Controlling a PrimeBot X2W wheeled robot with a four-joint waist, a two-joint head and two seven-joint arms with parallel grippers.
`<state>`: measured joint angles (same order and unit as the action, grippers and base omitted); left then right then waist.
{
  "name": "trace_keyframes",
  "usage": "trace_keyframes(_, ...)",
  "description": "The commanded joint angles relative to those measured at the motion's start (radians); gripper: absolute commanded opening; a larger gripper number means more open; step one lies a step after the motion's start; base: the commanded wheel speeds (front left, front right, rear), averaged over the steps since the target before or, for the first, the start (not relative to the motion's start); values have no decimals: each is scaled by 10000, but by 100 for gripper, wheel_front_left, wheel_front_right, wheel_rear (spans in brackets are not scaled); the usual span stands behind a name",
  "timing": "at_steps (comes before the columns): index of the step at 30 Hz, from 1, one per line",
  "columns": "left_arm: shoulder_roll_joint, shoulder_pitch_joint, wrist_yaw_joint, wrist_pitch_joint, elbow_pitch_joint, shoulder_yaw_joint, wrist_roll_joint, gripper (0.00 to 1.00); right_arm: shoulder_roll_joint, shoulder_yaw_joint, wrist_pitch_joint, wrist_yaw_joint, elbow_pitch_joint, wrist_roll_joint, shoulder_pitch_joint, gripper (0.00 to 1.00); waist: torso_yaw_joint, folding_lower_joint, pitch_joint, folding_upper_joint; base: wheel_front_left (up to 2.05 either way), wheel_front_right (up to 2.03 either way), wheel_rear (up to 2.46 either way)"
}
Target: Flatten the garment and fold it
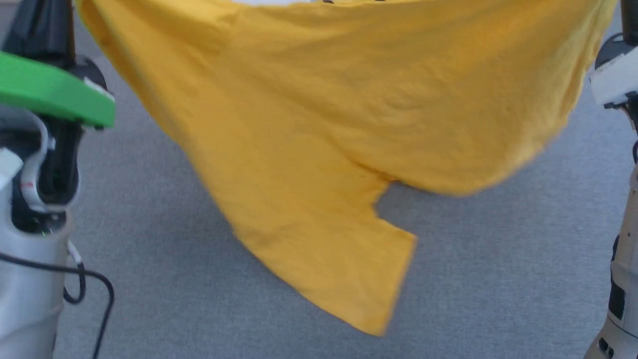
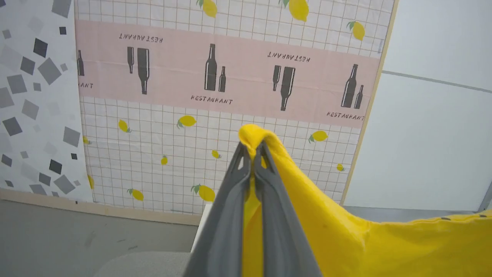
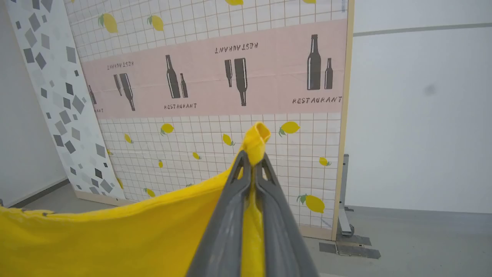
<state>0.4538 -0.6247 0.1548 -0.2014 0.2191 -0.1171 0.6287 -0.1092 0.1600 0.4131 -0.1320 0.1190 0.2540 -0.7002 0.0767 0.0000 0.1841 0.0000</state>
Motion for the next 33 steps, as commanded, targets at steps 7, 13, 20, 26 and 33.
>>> trace_keyframes(7, 308, -1654, -184, -748, -223, -404, -291, 0, -29, -491, 242, 13, 418, 647, -339, 0, -813, 0, -1736, 0, 0, 0, 0)
trace_keyframes(13, 380, -2567, -216, -1677, -247, -525, 73, 0, -48, -518, 982, 13, 871, 942, -457, 0, -1000, 0, -1749, 0, 0, 0, 0)
trace_keyframes(20, 532, -3847, -189, -2709, -714, -697, 245, 0, 101, -355, 1794, 13, 764, 897, -1160, 0, -1329, 0, -848, 0, 0, 0, 0)
trace_keyframes(26, 668, -5672, -385, -2767, -1958, -885, -197, 0, 342, -317, 1796, 13, -324, 392, -2610, 0, -1721, 0, 567, 0, 0, 0, 0)
trace_keyframes(33, 355, -8947, -716, -1408, -3999, -1169, -1232, 0, 515, -254, 362, 13, -2776, -646, -5516, 0, -2360, 0, 2328, 0, 0, 0, 0)
